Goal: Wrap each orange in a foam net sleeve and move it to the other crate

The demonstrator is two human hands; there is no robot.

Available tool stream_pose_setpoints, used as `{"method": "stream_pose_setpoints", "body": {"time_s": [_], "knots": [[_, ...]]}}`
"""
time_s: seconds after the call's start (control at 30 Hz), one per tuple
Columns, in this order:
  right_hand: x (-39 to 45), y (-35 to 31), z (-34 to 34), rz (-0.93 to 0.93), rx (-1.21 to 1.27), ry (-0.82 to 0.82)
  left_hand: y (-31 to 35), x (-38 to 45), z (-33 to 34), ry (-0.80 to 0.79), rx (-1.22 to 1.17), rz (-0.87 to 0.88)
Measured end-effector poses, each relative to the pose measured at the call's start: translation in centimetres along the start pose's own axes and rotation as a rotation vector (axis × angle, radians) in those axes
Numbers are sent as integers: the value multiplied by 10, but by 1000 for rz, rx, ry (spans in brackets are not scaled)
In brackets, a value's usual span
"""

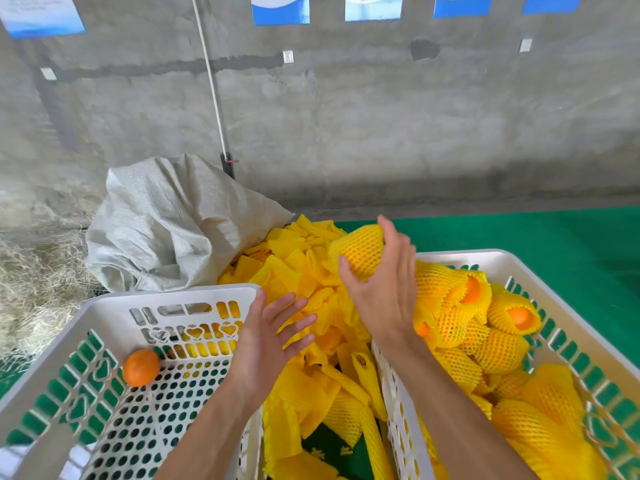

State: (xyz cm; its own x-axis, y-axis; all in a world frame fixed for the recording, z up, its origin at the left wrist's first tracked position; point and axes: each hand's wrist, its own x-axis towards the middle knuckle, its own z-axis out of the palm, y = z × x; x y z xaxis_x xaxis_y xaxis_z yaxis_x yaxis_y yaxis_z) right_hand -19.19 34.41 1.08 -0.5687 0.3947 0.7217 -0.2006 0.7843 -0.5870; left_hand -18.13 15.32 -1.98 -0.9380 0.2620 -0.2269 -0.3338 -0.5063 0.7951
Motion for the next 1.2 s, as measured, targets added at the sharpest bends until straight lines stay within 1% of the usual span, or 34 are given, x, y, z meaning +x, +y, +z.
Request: {"method": "stream_pose_setpoints", "body": {"time_s": [0.07, 0.1, 0.2, 0.23, 0.33, 0.43, 0.6, 0.67, 0.73, 0.83, 0.97, 1.07, 1.13, 1.2], "knots": [[10, 12, -6, -79, -175, 72, 0, 1, -1, 10, 18, -1], [12, 18, -8, -78, -257, 64, 0, 1, -1, 10, 26, -3], [8, 33, -11, 18, -508, -89, 0, 1, 0, 12, 52, -6], [6, 35, -11, 48, -554, -126, 0, 0, 0, 13, 59, -8], [8, 30, -13, 93, -535, -130, 0, -1, 2, 27, 83, -14], [6, 24, -15, 78, -517, -114, 0, -1, 4, 36, 114, -18], [2, 21, -16, 108, -534, -150, 0, -4, 4, 51, 144, -21], [2, 22, -15, 133, -542, -193, 0, -5, 4, 49, 151, -22], [1, 25, -14, 120, -541, -214, 1, -7, 4, 53, 157, -25], [4, 28, -18, 106, -518, -155, 1, -8, 4, 59, 159, -32], [9, 37, -23, 61, -654, -51, 1, -8, 2, 57, 152, -34], [10, 54, -30, 130, -711, -60, 1, -8, 1, 48, 150, -36], [8, 64, -34, 200, -668, -92, 0, -8, 0, 45, 147, -39], [6, 67, -34, 219, -620, -107, 0, -7, 0, 48, 147, -42]]}}
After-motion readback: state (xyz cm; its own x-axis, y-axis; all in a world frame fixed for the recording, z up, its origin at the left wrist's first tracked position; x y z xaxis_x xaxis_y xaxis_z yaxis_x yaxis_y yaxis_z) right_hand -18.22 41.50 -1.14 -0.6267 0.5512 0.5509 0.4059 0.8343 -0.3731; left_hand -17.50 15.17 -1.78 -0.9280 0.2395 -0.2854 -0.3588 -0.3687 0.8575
